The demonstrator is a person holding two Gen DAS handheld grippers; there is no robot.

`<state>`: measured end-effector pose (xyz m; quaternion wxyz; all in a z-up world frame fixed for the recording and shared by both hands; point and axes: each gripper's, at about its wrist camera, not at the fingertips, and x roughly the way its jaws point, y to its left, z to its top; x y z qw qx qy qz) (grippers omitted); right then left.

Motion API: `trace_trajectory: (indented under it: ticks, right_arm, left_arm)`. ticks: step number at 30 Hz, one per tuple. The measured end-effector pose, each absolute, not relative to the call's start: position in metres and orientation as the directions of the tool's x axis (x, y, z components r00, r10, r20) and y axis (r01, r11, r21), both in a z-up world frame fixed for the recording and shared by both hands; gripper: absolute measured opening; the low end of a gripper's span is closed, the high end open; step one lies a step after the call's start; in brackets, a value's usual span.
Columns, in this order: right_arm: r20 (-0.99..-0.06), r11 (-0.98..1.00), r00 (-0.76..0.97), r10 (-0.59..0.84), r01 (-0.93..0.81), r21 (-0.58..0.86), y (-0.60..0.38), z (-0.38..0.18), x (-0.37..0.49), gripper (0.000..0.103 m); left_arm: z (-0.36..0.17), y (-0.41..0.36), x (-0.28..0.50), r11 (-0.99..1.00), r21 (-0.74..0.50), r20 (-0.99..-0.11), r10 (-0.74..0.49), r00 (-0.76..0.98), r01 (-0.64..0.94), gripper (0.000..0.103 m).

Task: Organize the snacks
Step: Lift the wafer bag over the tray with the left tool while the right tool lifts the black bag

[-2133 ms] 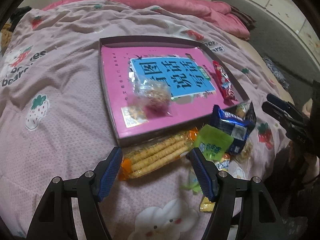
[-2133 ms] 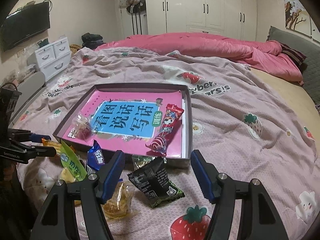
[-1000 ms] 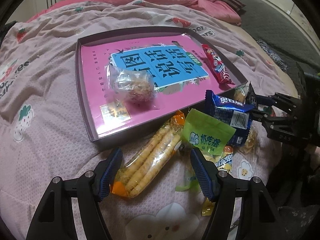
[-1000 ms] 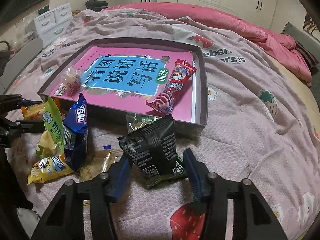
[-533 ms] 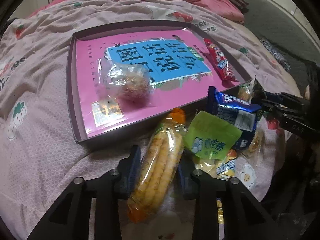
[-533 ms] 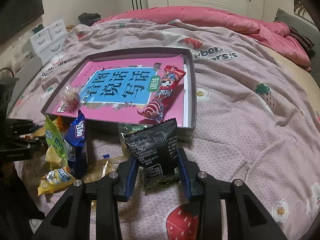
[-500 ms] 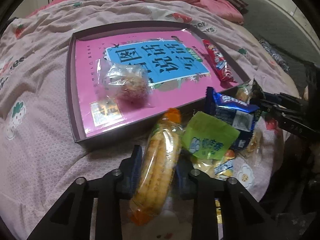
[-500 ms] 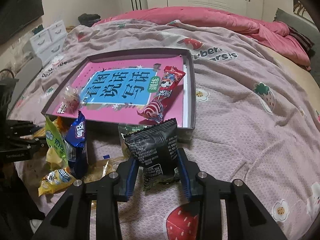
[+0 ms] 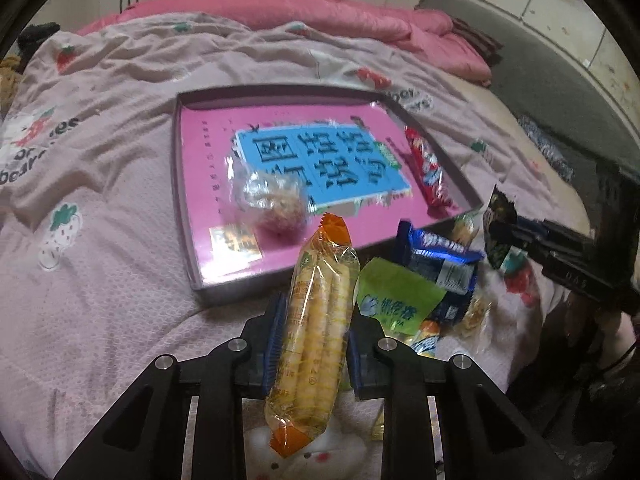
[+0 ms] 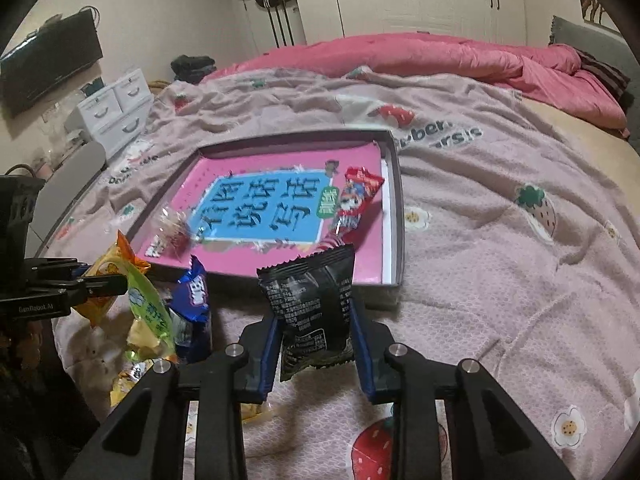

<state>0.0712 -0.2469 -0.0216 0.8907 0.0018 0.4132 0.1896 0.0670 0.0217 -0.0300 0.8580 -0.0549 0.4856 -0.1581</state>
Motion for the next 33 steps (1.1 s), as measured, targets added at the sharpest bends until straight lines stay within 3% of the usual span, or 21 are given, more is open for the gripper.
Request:
trace_trajectory:
  ticks: [13, 25, 33]
  right_arm:
    - [-0.636, 0.915, 0.664, 0.393, -0.351, 0.2, -0.252, 0.004, 0.068, 0.032]
    - [-0.6, 0.915, 0.693, 0.399, -0.344, 0.212, -0.255, 0.01, 0.073, 0.032]
    - [-0.593, 0.917, 0.702, 0.394, -0.339, 0.209, -0.253, 0.009, 0.077, 0.033]
  left_arm:
    - [-0.005, 0.033, 0.062, 0.951, -0.26, -0.765, -0.31, 0.565, 0.17, 0.028]
    - [0.01, 0.054, 0.07, 0.957, -0.27, -0.708, -0.275, 0.651, 0.11, 0.028]
    - [0.001, 0.059, 0.086, 0.967, -0.246, -0.716, -0.227, 0.661, 0.066, 0.028]
